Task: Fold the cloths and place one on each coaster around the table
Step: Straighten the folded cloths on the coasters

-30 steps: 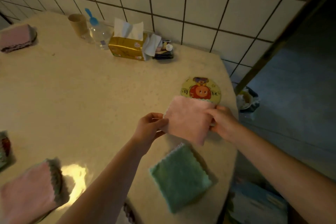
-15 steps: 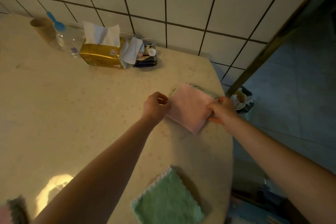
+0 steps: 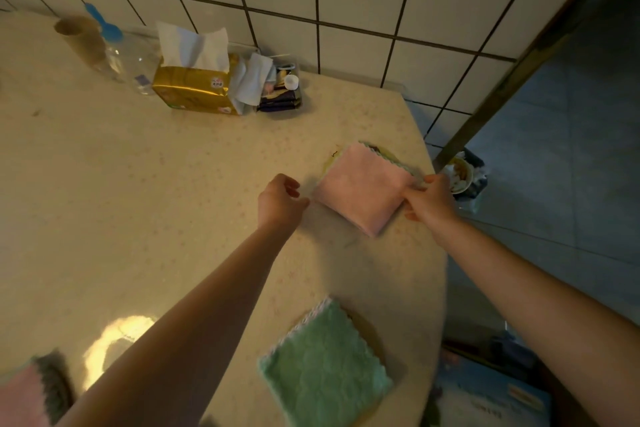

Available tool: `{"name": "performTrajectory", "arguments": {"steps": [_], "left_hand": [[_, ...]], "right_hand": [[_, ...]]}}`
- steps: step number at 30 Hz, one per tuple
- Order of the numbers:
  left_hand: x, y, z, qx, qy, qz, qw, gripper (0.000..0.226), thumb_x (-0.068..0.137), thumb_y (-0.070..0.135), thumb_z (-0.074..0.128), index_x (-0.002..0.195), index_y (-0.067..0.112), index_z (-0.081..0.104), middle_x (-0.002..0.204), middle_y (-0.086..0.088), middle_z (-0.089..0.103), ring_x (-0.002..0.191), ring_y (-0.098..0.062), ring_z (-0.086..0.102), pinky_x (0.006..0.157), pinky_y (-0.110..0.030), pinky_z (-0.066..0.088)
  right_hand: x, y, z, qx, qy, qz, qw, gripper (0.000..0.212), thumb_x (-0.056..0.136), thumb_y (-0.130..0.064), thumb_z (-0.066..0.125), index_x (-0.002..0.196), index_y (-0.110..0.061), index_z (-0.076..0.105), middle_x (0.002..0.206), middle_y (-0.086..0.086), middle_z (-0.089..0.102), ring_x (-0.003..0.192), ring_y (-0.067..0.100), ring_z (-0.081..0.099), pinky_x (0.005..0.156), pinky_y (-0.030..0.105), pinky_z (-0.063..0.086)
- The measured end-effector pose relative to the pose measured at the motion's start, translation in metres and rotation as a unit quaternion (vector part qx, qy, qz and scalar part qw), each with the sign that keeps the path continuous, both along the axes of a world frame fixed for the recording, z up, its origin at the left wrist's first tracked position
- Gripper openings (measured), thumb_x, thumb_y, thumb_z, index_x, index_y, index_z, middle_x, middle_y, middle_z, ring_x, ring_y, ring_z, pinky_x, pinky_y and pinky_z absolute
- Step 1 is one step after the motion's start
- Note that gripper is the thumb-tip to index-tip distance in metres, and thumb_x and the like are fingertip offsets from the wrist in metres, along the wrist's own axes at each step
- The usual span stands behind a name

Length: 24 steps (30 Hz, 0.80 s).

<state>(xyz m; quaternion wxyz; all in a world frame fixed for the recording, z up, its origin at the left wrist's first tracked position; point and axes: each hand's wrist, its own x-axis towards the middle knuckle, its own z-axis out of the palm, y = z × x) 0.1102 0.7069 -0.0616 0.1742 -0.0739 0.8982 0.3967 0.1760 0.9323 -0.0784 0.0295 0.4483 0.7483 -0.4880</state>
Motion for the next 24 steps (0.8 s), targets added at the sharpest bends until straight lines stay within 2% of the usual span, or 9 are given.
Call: {"name": "performTrajectory", "arguments": {"steps": [2, 4, 6, 9, 14, 17, 21, 24], "left_hand": [[0.024, -0.015, 0.004, -0.004, -0.029, -0.036, 0.999, 0.022, 0.084, 0.015, 0.07, 0.104, 0.013, 0.06, 0.094, -0.001, 0.062, 0.075, -0.012, 0.057, 0.053, -0.019, 0.041], [0.046, -0.024, 0.001, -0.017, -0.069, -0.101, 0.992, 0.019, 0.083, 0.021, 0.072, 0.098, 0.014, 0.062, 0.092, -0.001, 0.063, 0.076, -0.013, 0.059, 0.057, -0.021, 0.046], [0.072, -0.035, 0.001, -0.041, -0.112, -0.175, 0.977, 0.024, 0.079, 0.03, 0.075, 0.094, 0.016, 0.063, 0.089, 0.0, 0.063, 0.08, -0.016, 0.061, 0.064, -0.024, 0.048], [0.106, -0.046, 0.001, -0.087, -0.14, -0.247, 0.955, 0.03, 0.077, 0.037, 0.076, 0.096, 0.019, 0.062, 0.091, 0.002, 0.062, 0.08, -0.015, 0.058, 0.065, -0.024, 0.044], [0.131, -0.052, 0.007, -0.124, -0.118, -0.277, 0.945, 0.035, 0.074, 0.034, 0.078, 0.098, 0.017, 0.059, 0.096, -0.001, 0.061, 0.087, -0.02, 0.058, 0.074, -0.034, 0.05], [0.137, -0.058, 0.007, -0.161, -0.122, -0.281, 0.938, 0.037, 0.073, 0.037, 0.078, 0.097, 0.019, 0.057, 0.096, 0.001, 0.057, 0.086, -0.019, 0.055, 0.069, -0.03, 0.047], [0.145, -0.065, 0.005, -0.185, -0.147, -0.273, 0.932, 0.041, 0.071, 0.039, 0.079, 0.092, 0.021, 0.05, 0.095, 0.001, 0.053, 0.083, -0.018, 0.051, 0.066, -0.027, 0.041], [0.139, -0.063, 0.009, -0.179, -0.192, -0.256, 0.93, 0.044, 0.07, 0.04, 0.08, 0.101, 0.018, 0.058, 0.098, -0.001, 0.056, 0.083, -0.017, 0.054, 0.066, -0.028, 0.046]], "right_hand": [[0.01, -0.007, 0.009, -0.047, 0.007, -0.032, 0.998, 0.027, 0.085, -0.025, 0.066, 0.098, -0.01, 0.048, 0.095, 0.011, 0.06, 0.088, 0.026, 0.066, 0.074, 0.042, 0.059], [0.012, -0.007, 0.011, -0.096, 0.003, -0.038, 0.995, 0.014, 0.085, -0.017, 0.065, 0.079, -0.013, 0.053, 0.089, 0.013, 0.065, 0.089, 0.028, 0.067, 0.08, 0.044, 0.057], [0.014, -0.01, 0.016, -0.143, 0.009, -0.05, 0.988, 0.001, 0.084, -0.008, 0.061, 0.085, -0.008, 0.062, 0.094, 0.018, 0.069, 0.089, 0.028, 0.068, 0.08, 0.04, 0.058], [0.013, -0.014, 0.02, -0.205, 0.034, -0.09, 0.974, 0.021, 0.084, -0.003, 0.057, 0.105, -0.003, 0.06, 0.094, 0.015, 0.068, 0.084, 0.024, 0.068, 0.068, 0.031, 0.058], [0.01, -0.017, 0.018, -0.272, 0.061, -0.127, 0.952, 0.021, 0.081, -0.004, 0.063, 0.102, -0.006, 0.059, 0.102, 0.016, 0.065, 0.091, 0.025, 0.065, 0.067, 0.03, 0.054], [0.007, -0.023, 0.017, -0.241, 0.061, -0.087, 0.965, 0.031, 0.081, -0.008, 0.064, 0.111, -0.005, 0.06, 0.096, 0.011, 0.064, 0.084, 0.02, 0.062, 0.064, 0.029, 0.052], [0.002, -0.031, 0.011, -0.15, 0.028, -0.026, 0.988, 0.045, 0.077, -0.022, 0.07, 0.119, -0.011, 0.056, 0.105, 0.008, 0.065, 0.093, 0.022, 0.063, 0.083, 0.039, 0.056], [-0.003, -0.033, 0.009, -0.083, 0.009, -0.02, 0.996, 0.053, 0.073, -0.029, 0.071, 0.12, -0.012, 0.052, 0.107, 0.005, 0.064, 0.094, 0.022, 0.062, 0.082, 0.037, 0.055]]}}
